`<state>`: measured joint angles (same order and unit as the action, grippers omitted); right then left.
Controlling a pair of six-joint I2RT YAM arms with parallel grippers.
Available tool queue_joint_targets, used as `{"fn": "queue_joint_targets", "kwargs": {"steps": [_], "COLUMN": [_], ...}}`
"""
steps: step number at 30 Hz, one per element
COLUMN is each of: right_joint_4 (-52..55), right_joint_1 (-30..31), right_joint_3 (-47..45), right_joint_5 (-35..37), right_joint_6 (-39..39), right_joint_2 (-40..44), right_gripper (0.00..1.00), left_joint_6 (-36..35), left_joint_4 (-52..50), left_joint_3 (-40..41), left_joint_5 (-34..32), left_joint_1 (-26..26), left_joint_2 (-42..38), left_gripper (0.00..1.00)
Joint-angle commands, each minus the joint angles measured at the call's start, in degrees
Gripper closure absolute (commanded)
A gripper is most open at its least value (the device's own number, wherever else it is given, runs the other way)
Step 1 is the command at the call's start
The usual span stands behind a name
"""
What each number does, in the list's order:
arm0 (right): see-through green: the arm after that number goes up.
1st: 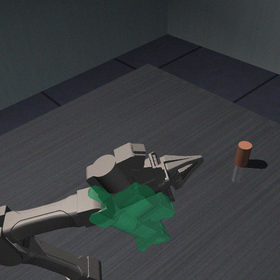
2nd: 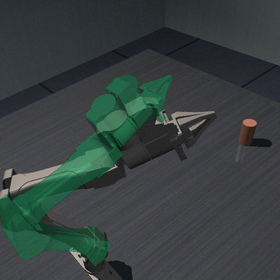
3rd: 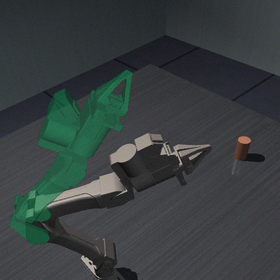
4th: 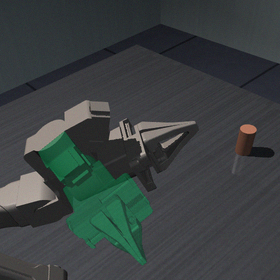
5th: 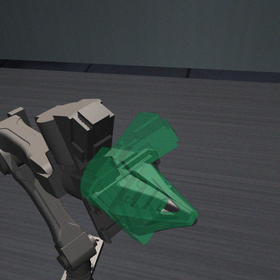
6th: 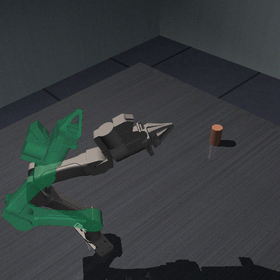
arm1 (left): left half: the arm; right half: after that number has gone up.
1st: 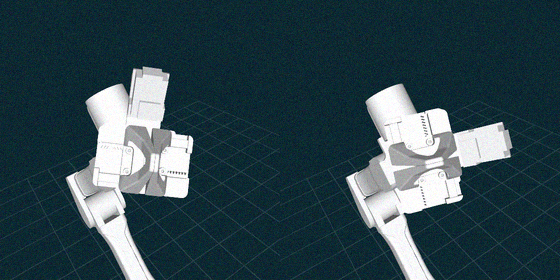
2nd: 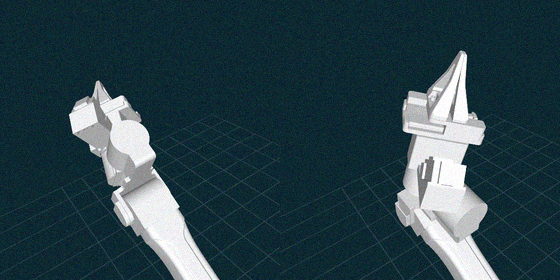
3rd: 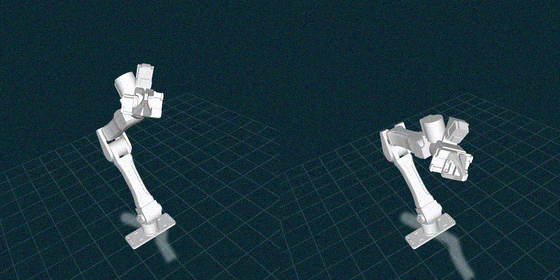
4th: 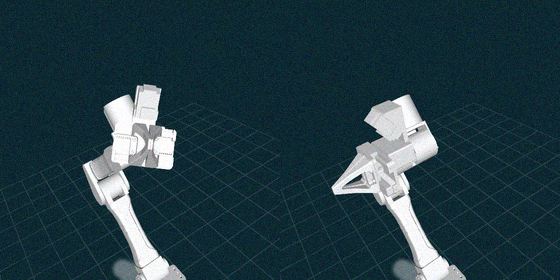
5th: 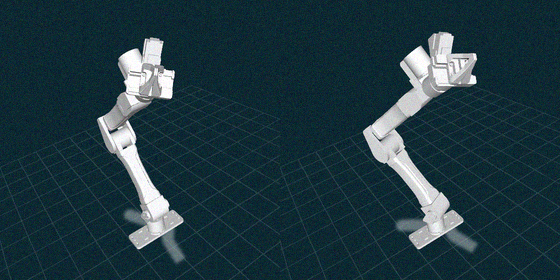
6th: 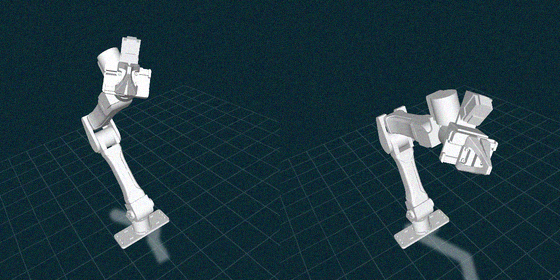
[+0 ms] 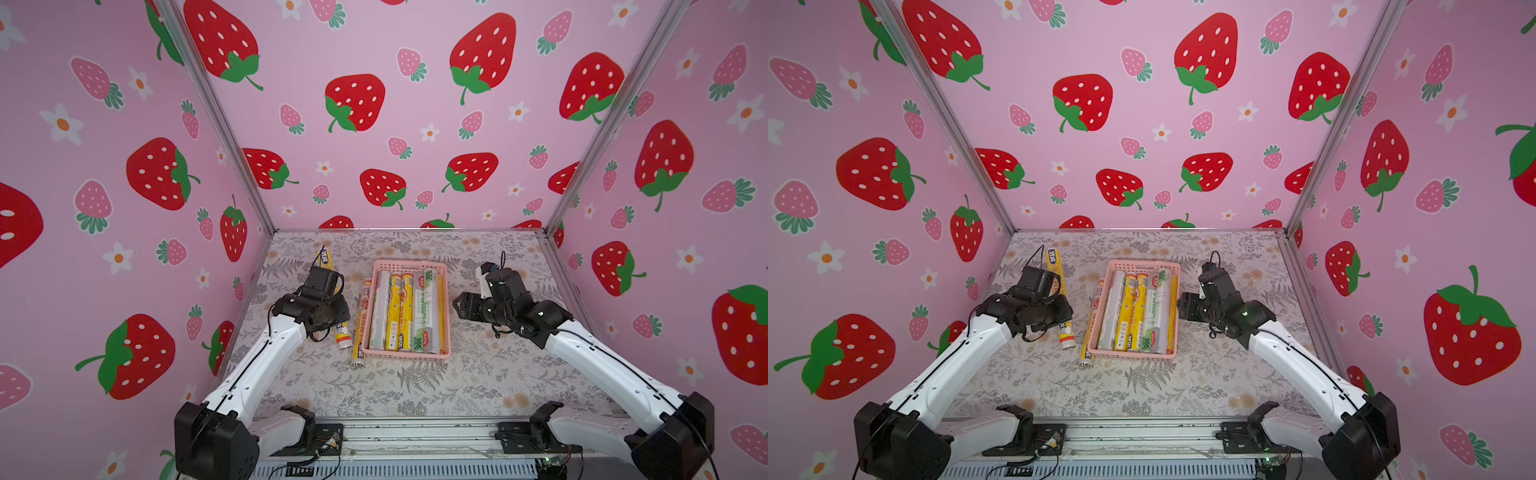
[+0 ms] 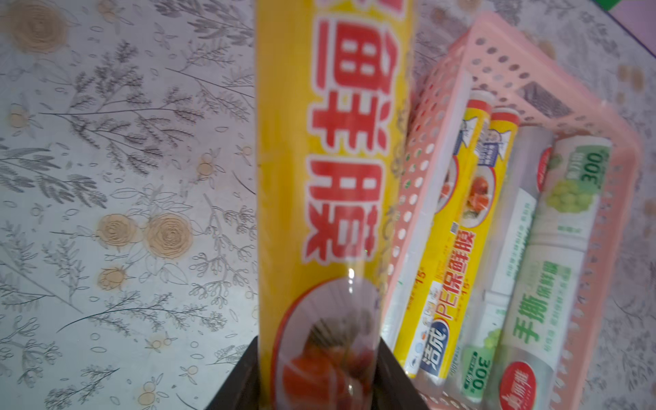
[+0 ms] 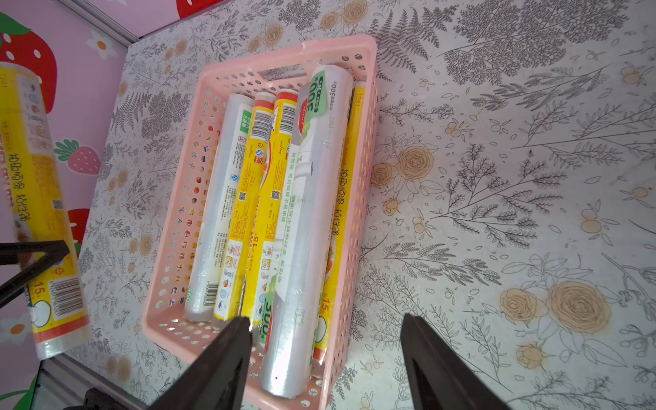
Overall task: Put the plastic wrap into the basket
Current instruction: Pick up the plastic wrap from the center of the board, then place the plastic wrap in the basket.
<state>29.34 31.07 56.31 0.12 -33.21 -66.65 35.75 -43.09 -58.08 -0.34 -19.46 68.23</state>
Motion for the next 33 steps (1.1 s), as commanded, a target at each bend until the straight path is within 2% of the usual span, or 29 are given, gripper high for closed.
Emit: {"fn": "queue_joint_targets", "kwargs": {"steps": [1,9,19,26,33], "right_joint_4": [0.1,0.4,-0.2,-1.3,-1.8], "right_joint_1": [-0.2,-0.2,-0.2,-0.2,-0.2], "right_joint_3": [1.5,0.7,0.4,0.8,2.4], "right_joint_5": [0.5,0.8,1.2,0.9,0.3], "right_joint_6": [0.0,0.8,1.1,1.5,1.9], "right_joint_2": [-0.9,-0.2,-0.9,-2.8,-5.4], "right_gripper": [0.29,0.29,0.29,0.29,0.29], "left_joint_6": [1.6,1.3,-1.6,-3.2,-2.8], "left_joint_4": [3.7,8.6,9.7,7.4,6.3], "left_joint_3": [-3.1,-10.3,-18.5,-18.8,-17.1], "left_joint_5": [2.0,0.6,2.0,0.4,-0.6], "left_joint_1": [-5.3,-15.5,-19.3,-20.2,-22.1], "left_joint_2": [1.1,13.5,29.1,32.6,32.3], "left_gripper": [0.56,0.56,0.57,0.57,0.54]}}
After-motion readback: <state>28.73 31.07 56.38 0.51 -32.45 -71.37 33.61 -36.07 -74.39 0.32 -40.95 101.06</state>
